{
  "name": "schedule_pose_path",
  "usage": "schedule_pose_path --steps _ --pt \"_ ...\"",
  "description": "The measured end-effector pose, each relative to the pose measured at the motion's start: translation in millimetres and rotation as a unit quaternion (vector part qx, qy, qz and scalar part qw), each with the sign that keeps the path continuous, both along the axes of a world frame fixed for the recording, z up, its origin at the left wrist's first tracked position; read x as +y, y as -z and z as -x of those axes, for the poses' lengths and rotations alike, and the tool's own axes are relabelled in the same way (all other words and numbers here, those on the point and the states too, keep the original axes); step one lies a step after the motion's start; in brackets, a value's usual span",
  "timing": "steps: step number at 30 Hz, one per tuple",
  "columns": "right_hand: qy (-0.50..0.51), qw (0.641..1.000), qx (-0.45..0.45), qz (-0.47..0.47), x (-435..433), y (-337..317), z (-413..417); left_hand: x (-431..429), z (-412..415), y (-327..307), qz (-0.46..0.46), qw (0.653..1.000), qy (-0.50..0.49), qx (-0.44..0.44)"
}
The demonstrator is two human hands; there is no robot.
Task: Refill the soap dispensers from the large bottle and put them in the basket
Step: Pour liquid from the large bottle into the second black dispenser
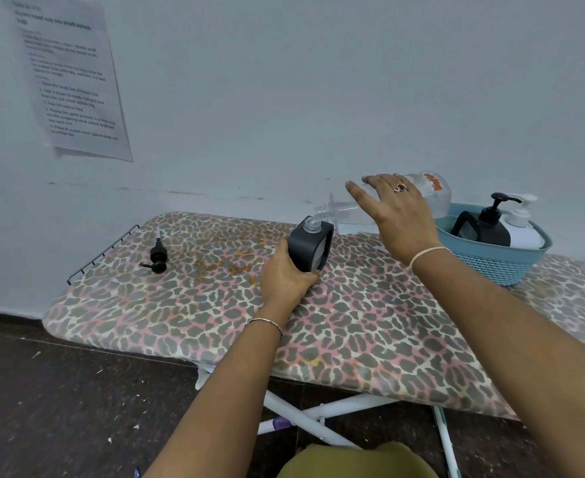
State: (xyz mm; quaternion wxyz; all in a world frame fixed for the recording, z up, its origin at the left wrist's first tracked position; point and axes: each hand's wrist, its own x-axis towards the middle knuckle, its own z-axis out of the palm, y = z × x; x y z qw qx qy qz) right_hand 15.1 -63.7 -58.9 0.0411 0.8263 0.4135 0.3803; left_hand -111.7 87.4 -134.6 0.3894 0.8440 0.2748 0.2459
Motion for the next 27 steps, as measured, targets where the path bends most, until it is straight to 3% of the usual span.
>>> schedule_pose_path --steps 27 --pt "0.000 1.000 -0.010 0.004 0.0 0.4 -2.3 2.4 -0.1 4.0 -0.010 1.000 0.014 -0.013"
